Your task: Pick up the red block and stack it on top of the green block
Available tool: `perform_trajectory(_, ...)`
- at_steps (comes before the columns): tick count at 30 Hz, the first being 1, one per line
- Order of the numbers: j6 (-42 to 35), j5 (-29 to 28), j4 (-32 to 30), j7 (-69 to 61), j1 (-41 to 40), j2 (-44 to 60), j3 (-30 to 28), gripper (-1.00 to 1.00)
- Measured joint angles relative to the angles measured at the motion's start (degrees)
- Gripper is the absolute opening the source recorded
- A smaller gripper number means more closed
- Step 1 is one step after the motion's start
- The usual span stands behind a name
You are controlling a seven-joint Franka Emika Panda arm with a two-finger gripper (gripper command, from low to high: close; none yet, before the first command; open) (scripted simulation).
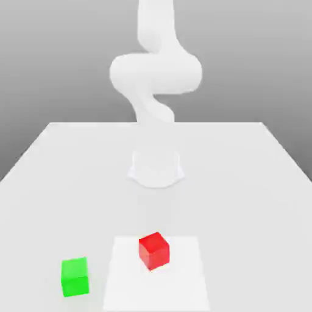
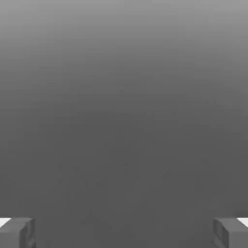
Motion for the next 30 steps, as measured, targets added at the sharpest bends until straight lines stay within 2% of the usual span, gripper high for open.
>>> perform_trajectory(10,8.2,-6.3,-8.6,22.2,-10.6,15.1,11.0,0.0)
perform_trajectory(20,16.3,-9.7,-17.1,42.0,-17.6,30.0,15.9,0.0)
perform_trajectory(25,20.7,-7.9,-21.5,49.4,-18.6,36.2,16.1,0.0)
perform_trajectory(30,25.2,-0.4,-25.9,52.6,-17.8,40.7,16.3,0.0)
